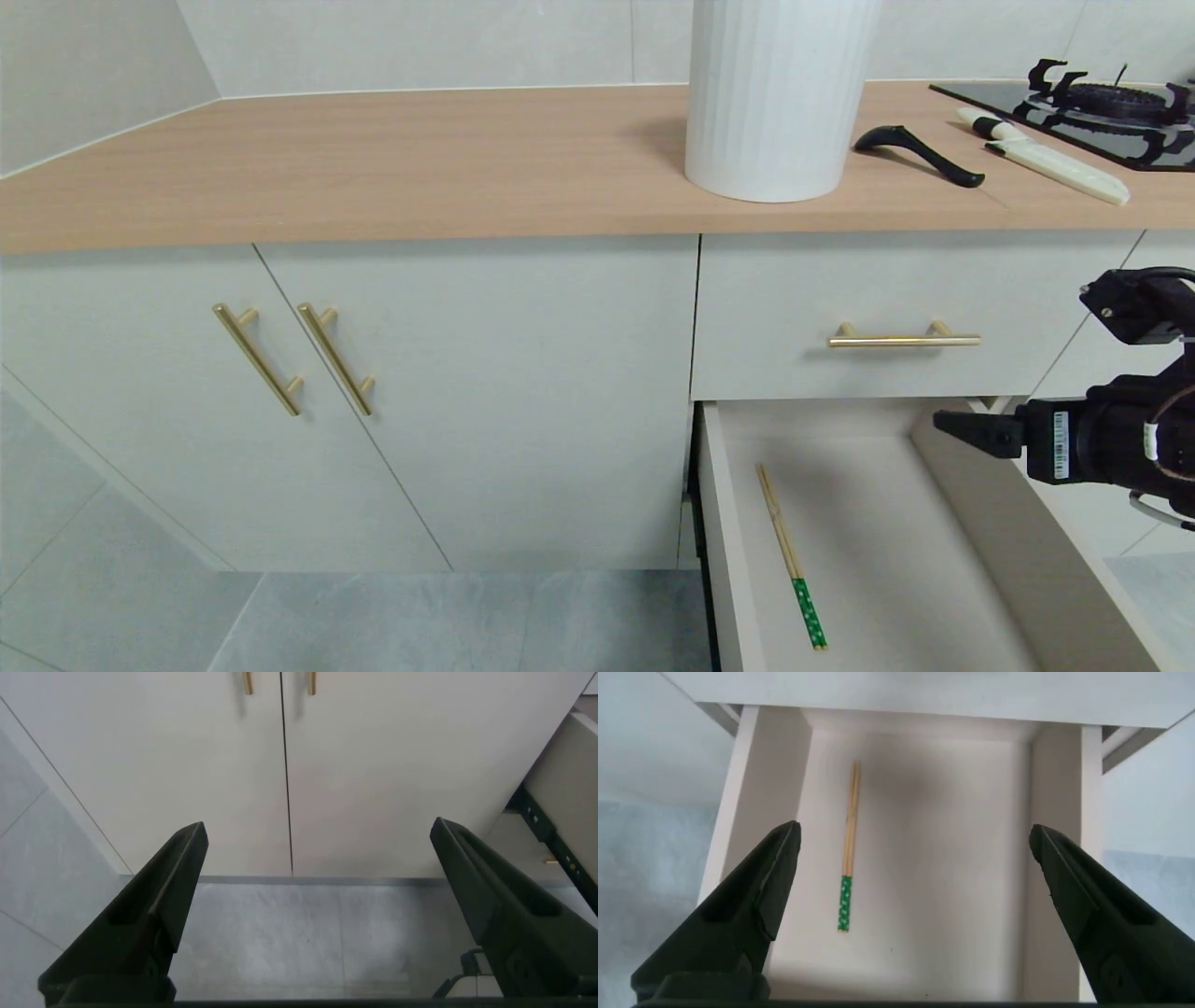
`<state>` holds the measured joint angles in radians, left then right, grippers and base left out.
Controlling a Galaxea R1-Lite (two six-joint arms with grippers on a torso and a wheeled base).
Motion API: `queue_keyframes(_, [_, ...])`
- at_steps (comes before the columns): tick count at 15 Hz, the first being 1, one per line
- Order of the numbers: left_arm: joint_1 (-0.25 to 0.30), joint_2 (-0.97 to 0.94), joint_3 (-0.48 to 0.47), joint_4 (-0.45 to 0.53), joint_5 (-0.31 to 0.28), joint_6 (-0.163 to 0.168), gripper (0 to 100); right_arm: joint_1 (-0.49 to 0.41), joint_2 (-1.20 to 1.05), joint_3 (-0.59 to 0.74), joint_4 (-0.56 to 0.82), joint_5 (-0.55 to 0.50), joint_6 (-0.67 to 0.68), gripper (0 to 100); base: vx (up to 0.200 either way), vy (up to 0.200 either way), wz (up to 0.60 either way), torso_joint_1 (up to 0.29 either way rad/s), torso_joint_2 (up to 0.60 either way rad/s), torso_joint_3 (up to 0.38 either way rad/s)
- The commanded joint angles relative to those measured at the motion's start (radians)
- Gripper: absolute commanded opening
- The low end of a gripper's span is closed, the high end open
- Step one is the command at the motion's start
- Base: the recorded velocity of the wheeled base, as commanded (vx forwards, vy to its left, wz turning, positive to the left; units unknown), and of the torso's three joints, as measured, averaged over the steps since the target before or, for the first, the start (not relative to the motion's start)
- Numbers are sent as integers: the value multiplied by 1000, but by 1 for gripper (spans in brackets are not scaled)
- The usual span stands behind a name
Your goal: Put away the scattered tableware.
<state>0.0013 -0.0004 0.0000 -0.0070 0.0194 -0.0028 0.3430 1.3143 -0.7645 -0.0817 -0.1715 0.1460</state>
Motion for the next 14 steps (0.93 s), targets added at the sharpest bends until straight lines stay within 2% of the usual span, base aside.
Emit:
queue_keyframes(1, [0,0,0,-1,1,0,100,1,-18,2,-1,1,-2,100,0,0,0,0,0,0])
queue_keyframes(4, [0,0,0,-1,1,0,100,1,-35,11,-1,0,-25,100,0,0,0,15,-35,-12])
queue_keyframes(8, [0,0,0,-1,1,0,100,2,-36,22,-3,1,-36,100,0,0,0,143,-188,-217])
queue_keyframes(14, [0,0,0,-1,1,0,100,4,-38,22,-3,0,-37,100,0,0,0,120,-558,-255])
